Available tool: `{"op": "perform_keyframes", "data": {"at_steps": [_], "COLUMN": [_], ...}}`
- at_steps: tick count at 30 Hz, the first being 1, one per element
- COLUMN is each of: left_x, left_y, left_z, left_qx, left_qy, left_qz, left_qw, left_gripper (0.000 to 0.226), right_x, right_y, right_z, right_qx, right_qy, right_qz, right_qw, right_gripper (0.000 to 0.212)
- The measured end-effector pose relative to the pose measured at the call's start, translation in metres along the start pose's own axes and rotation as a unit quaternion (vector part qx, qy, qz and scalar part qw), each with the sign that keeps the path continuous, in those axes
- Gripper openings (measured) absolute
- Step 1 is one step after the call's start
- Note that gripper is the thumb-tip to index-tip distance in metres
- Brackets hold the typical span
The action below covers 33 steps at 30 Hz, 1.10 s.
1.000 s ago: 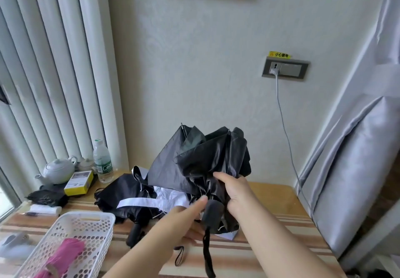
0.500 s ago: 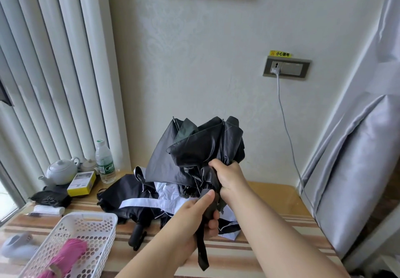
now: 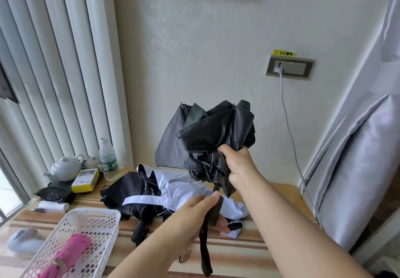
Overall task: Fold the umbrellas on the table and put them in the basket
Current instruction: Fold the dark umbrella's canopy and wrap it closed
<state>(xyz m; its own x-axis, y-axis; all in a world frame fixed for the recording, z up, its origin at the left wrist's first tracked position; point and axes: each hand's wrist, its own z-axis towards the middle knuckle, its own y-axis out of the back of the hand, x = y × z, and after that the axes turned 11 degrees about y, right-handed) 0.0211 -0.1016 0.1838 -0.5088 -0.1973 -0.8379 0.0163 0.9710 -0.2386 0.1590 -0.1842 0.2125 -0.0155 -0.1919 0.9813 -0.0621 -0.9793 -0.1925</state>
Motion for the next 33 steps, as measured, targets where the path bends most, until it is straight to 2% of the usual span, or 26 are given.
{"op": "perform_keyframes", "data": {"at_steps": [3,5,6,8,9,11,14,17,19,21,23,24,27,29,31,33], "left_x": [-0.009,-0.02,-0.024,-0.031,-0.033,-0.031,-0.029,-0.026,-0.021,-0.019,-0.022,-0.025,-0.031,-0.03,-0.029,-0.028], "left_y": [0.011,0.016,0.017,0.016,0.014,0.011,0.012,0.021,0.025,0.021,0.012,0.009,0.006,0.008,0.008,0.009], "left_z": [0.006,0.008,0.011,0.018,0.021,0.028,0.028,0.027,0.031,0.036,0.036,0.033,0.019,0.013,0.013,0.015], "left_qx": [-0.075,-0.121,-0.125,-0.098,-0.082,-0.075,-0.039,0.002,-0.057,-0.14,-0.151,-0.135,-0.074,-0.064,-0.045,-0.028], "left_qy": [-0.022,-0.067,-0.064,-0.045,-0.032,-0.013,-0.018,-0.002,0.009,-0.001,-0.008,-0.007,-0.009,-0.029,-0.041,-0.039], "left_qz": [0.004,-0.038,-0.056,-0.088,-0.097,-0.08,-0.085,-0.144,-0.134,-0.076,-0.023,-0.01,0.013,0.011,-0.016,-0.071], "left_qw": [0.997,0.99,0.989,0.99,0.991,0.994,0.995,0.99,0.989,0.987,0.988,0.991,0.997,0.998,0.998,0.996], "left_gripper": [0.083,0.086,0.086,0.072,0.058,0.046,0.038,0.036,0.035,0.027,0.013,0.012,0.035,0.024,0.014,0.02], "right_x": [0.0,0.001,0.002,0.005,0.005,0.005,0.007,0.007,0.007,0.004,0.002,0.002,0.004,0.004,0.006,0.008], "right_y": [0.0,-0.002,-0.003,-0.005,-0.007,-0.007,-0.01,-0.008,-0.006,-0.003,-0.005,-0.007,-0.011,-0.011,-0.013,-0.014], "right_z": [-0.006,-0.011,-0.013,-0.018,-0.019,-0.018,-0.023,-0.026,-0.029,-0.031,-0.035,-0.037,-0.041,-0.038,-0.039,-0.04], "right_qx": [0.013,0.018,0.021,0.032,0.03,0.017,-0.012,-0.021,-0.014,-0.007,0.0,0.005,0.019,0.022,0.028,0.064], "right_qy": [0.014,0.027,0.03,0.026,0.028,0.038,0.051,0.061,0.071,0.083,0.087,0.081,0.048,0.021,-0.003,-0.022], "right_qz": [-0.039,-0.053,-0.054,-0.058,-0.065,-0.086,-0.125,-0.162,-0.184,-0.221,-0.24,-0.237,-0.194,-0.151,-0.1,-0.078], "right_qw": [0.999,0.998,0.998,0.997,0.997,0.995,0.991,0.985,0.98,0.972,0.967,0.968,0.98,0.988,0.995,0.995], "right_gripper": [0.054,0.055,0.058,0.062,0.059,0.052,0.054,0.054,0.054,0.053,0.055,0.058,0.063,0.057,0.043,0.037]}}
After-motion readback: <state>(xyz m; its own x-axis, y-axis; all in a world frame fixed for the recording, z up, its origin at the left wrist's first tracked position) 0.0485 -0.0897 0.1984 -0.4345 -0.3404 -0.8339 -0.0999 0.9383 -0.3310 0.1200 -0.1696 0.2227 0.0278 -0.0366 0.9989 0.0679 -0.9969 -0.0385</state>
